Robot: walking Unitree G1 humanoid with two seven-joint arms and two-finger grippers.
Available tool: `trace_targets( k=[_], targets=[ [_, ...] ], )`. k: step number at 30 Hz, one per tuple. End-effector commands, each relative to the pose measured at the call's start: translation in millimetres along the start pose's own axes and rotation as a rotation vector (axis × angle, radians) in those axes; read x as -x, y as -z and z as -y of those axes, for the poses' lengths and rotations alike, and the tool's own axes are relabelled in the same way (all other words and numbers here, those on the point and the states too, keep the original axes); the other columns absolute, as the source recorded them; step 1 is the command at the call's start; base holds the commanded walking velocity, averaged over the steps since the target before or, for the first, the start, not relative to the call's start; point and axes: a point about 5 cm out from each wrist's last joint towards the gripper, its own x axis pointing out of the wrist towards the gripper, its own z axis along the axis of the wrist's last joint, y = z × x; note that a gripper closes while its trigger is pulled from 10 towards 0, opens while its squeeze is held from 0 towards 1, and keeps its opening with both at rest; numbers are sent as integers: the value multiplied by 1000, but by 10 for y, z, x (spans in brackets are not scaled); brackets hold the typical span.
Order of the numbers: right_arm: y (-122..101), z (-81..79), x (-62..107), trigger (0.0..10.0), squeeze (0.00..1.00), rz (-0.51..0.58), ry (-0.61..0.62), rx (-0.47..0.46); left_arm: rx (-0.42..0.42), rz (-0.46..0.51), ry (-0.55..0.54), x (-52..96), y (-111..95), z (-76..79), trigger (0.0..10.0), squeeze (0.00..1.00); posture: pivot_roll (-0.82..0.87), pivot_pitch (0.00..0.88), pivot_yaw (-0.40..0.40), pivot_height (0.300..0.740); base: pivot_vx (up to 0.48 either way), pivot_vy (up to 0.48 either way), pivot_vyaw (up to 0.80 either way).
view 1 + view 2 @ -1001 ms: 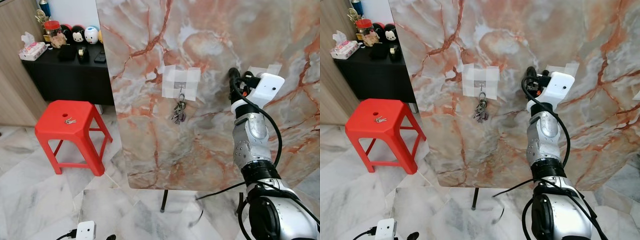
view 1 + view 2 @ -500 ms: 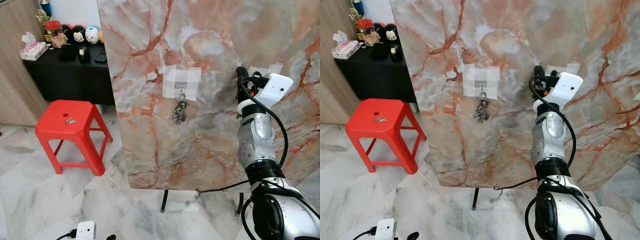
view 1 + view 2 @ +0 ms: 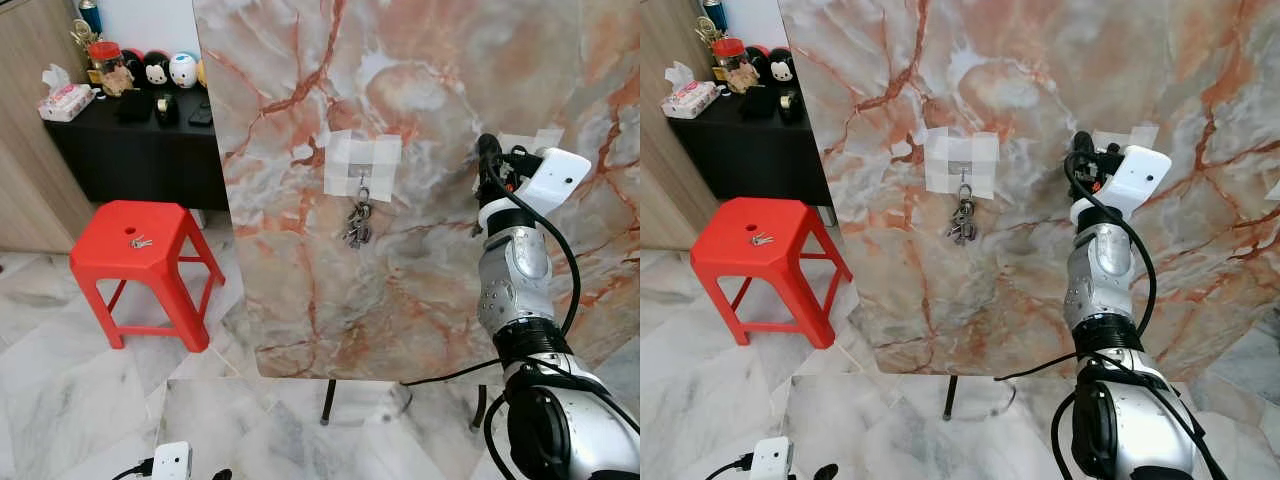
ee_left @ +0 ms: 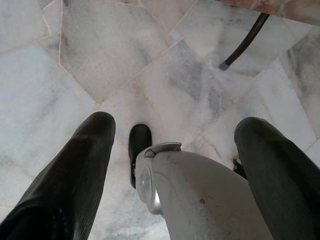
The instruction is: Hang keys on a hook
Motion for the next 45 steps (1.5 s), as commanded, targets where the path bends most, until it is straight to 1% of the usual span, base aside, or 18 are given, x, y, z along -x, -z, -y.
trace_targets(
  k=[1, 8, 12, 21, 28, 30, 38, 45],
  targets=[
    [-22, -10, -38, 10000, 0, -11, -7, -5, -15, -20, 2, 15, 44, -15, 10000, 0, 115, 75, -34, 740, 0, 0, 0],
    [-34, -40, -68, 10000, 0, -24, -42, -5, -17, -19, 4, 12, 40, -5, 10000, 0, 114, 73, -36, 740, 0, 0, 0],
    [-38, -34, -82, 10000, 0, -32, -40, -6, -15, -18, 4, 11, 37, -4, 10000, 0, 116, 74, -36, 740, 0, 0, 0],
    [-18, 58, -84, 10000, 0, -59, -3, -22, -16, -14, 2, 11, 31, -13, 10000, 0, 122, 69, -36, 740, 0, 0, 0],
    [-46, 133, -88, 10000, 0, -52, 18, -19, -19, -15, 4, 12, 30, -15, 10000, 0, 122, 63, -34, 740, 0, 0, 0],
    [-56, 175, -85, 10000, 0, -49, 32, -19, -21, -15, 4, 11, 28, -15, 10000, 0, 122, 62, -33, 740, 0, 0, 0],
    [-66, 196, -88, 10000, 0, -48, 38, -14, -23, -19, 3, 13, 35, -18, 10000, 0, 124, 65, -32, 740, 0, 0, 0],
    [-133, 236, -115, 10000, 0, -30, 42, -4, -22, -23, 1, 17, 43, -27, 10000, 0, 122, 74, -33, 740, 0, 0, 0]
  ],
)
